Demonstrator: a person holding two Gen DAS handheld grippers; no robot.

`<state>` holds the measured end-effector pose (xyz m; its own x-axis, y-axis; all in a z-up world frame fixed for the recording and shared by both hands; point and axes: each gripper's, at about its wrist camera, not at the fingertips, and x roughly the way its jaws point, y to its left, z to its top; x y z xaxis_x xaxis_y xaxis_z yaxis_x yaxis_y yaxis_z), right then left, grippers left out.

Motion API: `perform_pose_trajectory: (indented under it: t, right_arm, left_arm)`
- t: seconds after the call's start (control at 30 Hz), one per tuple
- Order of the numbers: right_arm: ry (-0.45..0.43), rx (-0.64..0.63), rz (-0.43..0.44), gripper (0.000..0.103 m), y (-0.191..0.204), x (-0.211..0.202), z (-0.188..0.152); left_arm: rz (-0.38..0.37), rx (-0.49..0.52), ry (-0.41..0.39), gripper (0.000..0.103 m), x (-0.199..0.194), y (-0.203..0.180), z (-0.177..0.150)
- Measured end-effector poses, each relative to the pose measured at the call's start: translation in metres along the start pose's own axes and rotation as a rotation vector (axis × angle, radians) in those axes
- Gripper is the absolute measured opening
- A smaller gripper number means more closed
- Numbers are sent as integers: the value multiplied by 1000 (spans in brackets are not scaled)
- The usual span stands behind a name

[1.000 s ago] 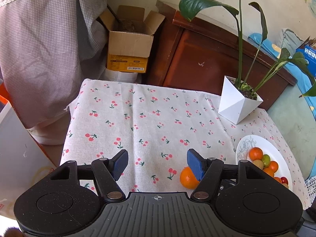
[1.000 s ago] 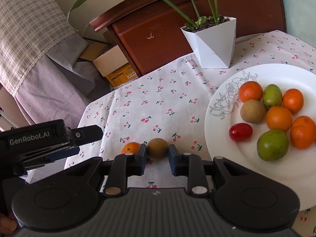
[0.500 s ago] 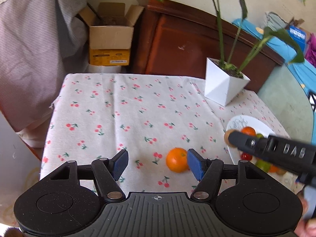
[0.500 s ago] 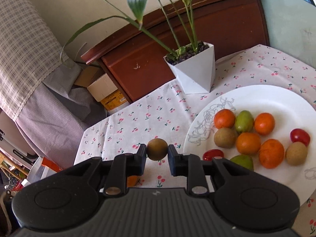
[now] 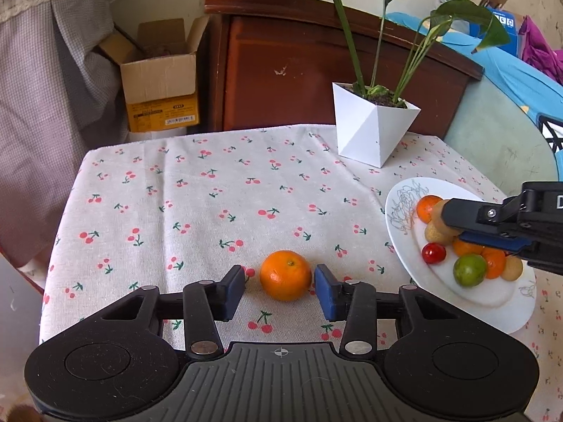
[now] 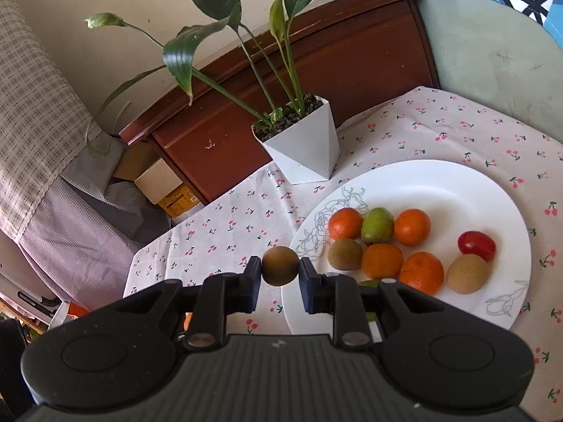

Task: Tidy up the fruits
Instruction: 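Grasp the kiwi with the right tool while the left tool grasps the orange, then lower the kiwi onto the plate and open the right tool while the left places the orange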

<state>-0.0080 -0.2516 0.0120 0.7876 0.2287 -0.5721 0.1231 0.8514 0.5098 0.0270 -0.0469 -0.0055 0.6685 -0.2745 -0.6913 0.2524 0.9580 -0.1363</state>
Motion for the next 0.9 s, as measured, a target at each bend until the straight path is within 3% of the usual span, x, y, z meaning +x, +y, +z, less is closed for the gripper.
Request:
perform_pose_trajectory:
  t: [0.07, 0.37, 0.63, 0.9]
  right_arm:
    - [-4, 7, -6, 23, -3, -3, 1]
    - [-58, 75, -36, 23, -26, -27, 11]
    - [-149, 155, -80, 23, -56, -54, 31]
    - [-116, 190, -133, 23, -72, -44, 25]
  left_arm:
    - [-12, -6, 0, 29, 1, -1, 0]
    - [-56, -16, -16, 28, -5, -17, 6]
    - [-258, 44, -51, 29, -16, -63, 12]
    - [-366, 177, -42, 29, -14, -109, -2]
